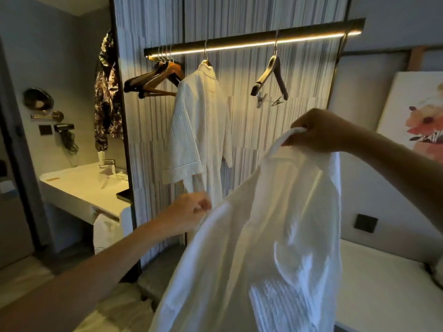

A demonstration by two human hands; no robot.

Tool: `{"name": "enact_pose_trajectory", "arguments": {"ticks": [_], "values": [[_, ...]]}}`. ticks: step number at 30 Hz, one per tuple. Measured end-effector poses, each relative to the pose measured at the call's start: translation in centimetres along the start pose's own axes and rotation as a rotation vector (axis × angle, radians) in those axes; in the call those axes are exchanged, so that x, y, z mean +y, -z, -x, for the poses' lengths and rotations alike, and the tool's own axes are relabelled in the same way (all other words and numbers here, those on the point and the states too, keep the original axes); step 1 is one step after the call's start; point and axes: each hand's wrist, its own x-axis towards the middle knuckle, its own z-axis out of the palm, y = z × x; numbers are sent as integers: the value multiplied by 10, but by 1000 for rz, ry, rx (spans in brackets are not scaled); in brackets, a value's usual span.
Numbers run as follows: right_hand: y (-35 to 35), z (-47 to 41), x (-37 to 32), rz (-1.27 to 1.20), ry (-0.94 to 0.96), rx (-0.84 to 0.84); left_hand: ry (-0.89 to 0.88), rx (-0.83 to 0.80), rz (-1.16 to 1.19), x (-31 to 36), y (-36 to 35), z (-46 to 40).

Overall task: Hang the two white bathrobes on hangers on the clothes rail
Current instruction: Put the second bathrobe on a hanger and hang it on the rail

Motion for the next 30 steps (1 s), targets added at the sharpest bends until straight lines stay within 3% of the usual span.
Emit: {"name": "enact_pose_trajectory", "arguments": {"ticks": [2,3,5,8,13,16,19,23,27,30], "values": [[-2,-2,-9,-214,-48,21,-83,387,53,32,-2,-2],[-3,-5,-19,-318,-78,32,-118,438,120,55,-4,-5],[-3,-12,-35,-396,-103,67,-122,318,221,94,-15,-12],[6,-11,-38,-294,-65,98,-57,230,202,96,-31,-28],[17,15,9,-44,-93,1,149,-90,838,56,-29,-25],[10,24,35,-46,-131,-55,179,-103,1052,63,-16,-35],[14,35,53,-103,-191,-37,102,-214,1021,81,18,-55],[30,48,64,-127,-218,-5,50,-258,695,106,53,-70],[45,60,61,-175,-288,-70,65,-270,815,137,60,-79],[18,62,44,-370,-241,-29,26,-216,796,165,51,-88]]}}
